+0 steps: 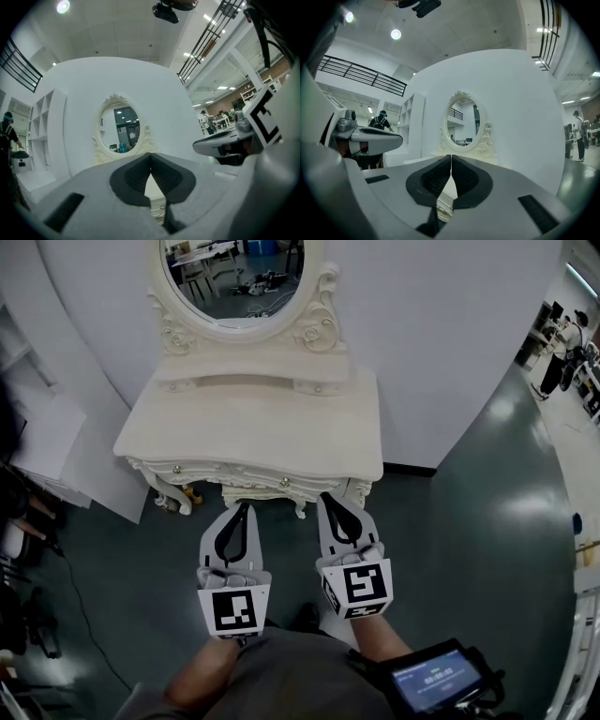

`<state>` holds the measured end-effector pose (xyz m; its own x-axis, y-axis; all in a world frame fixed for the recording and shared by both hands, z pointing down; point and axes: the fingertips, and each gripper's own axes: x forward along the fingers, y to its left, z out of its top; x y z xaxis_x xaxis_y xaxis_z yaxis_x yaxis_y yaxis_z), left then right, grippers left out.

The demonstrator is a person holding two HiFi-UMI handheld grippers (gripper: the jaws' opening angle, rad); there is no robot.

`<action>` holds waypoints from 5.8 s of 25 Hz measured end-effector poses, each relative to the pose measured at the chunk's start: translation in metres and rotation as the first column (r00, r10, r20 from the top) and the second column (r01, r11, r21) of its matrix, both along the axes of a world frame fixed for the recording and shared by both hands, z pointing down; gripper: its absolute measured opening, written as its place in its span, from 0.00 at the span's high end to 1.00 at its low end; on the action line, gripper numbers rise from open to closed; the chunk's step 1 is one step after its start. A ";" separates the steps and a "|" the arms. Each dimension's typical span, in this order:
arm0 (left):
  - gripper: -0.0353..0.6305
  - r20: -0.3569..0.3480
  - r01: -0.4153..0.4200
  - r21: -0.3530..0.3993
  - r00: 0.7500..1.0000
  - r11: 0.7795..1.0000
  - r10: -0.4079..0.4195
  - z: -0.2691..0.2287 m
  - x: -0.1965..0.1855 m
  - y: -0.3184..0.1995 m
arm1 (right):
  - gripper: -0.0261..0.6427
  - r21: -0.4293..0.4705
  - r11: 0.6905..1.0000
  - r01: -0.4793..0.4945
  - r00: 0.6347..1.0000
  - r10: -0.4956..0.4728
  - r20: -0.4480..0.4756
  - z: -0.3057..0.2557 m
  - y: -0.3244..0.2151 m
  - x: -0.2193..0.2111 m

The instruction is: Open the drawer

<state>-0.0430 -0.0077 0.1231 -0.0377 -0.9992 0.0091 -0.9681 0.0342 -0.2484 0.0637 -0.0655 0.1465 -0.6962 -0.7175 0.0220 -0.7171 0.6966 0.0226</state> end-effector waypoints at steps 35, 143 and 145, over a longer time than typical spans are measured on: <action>0.92 -0.163 -0.143 -0.267 0.981 0.953 0.102 0.169 -0.106 -0.121 | 0.94 -0.306 0.944 -0.125 0.983 0.075 -0.169 0.193 -0.087 -0.112; 0.92 -0.232 -0.228 -0.396 0.962 0.889 0.142 0.266 -0.116 -0.153 | 0.78 -0.462 0.786 -0.412 0.909 0.321 -0.264 0.330 -0.140 -0.098; 0.92 -0.234 -0.231 -0.392 0.961 0.891 0.146 0.266 -0.118 -0.150 | 0.78 -0.462 0.785 -0.413 0.909 0.325 -0.261 0.331 -0.136 -0.099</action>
<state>-0.1614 -0.1573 0.3893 0.1956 -0.8914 0.4088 -0.9760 -0.2177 -0.0077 -0.0355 -0.2016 0.4778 -0.3350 -0.7779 0.5316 -0.9386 0.3251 -0.1156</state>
